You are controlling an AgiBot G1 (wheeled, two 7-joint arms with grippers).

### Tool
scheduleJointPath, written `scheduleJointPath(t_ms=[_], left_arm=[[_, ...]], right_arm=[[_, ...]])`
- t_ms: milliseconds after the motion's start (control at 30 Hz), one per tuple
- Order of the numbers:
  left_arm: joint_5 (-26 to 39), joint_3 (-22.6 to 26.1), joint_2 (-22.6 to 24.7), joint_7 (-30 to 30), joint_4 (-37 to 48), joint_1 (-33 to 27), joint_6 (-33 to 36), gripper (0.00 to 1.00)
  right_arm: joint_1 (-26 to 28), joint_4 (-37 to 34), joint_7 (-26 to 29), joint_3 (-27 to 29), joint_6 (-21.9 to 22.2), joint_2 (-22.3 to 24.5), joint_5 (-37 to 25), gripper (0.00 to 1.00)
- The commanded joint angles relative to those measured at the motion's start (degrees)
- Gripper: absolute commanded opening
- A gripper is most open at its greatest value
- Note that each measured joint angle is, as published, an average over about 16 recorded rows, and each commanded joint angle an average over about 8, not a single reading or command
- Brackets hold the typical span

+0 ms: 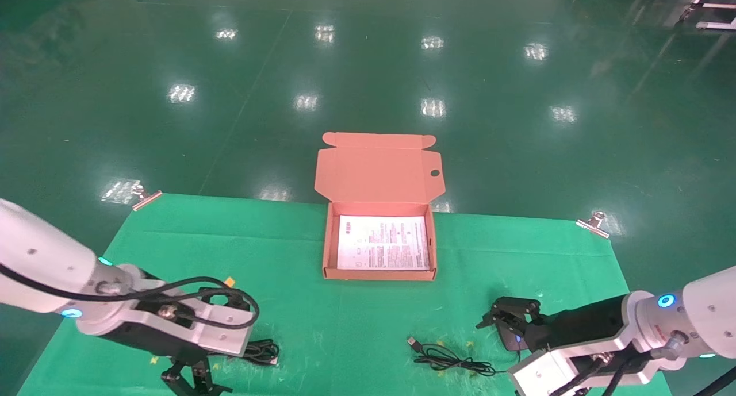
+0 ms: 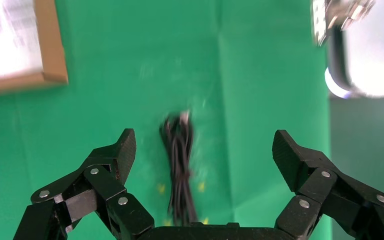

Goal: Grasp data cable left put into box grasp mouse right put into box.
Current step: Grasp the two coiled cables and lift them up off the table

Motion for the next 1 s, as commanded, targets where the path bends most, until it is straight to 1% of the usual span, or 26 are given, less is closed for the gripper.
scheduleJointPath(t_ms=[33,267,367,500,733,1000], left_arm=[[2.7,1.3,0.88,-0.3,-0.11,-0.16,-0.31,1.0],[7.5,3.44,3.74,-0.46,4.31,0.79,-2.88,1.0],[7.77,3.56,4.83,-0.57,8.14,1.3,-3.91,1.0],[6.8,3.08,6.21,0.07,15.39,1.88,-5.49,1.0],[6.23,2.44,9.2,4.07,28.79,1.76,-9.67,1.0],[6.77,2.17,13.02,8.93,40.63,0.89,-15.22,1.0]], right_arm=[[-0.21,-0.06,-0.2,-0.89,0.79,-0.7,-2.19,1.0],[-2.09,-0.5,0.73,-2.53,4.44,-2.6,-7.51,1.0],[-3.02,-0.96,1.91,-2.93,5.78,-3.39,-8.93,1.0],[-4.24,-2.6,3.97,-3.12,7.22,-4.52,-9.73,1.0],[-5.02,-9.1,5.79,-3.07,8.75,-7.32,-9.06,1.0],[-4.57,-18.23,3.76,-3.54,10.67,-11.4,-9.01,1.0]])
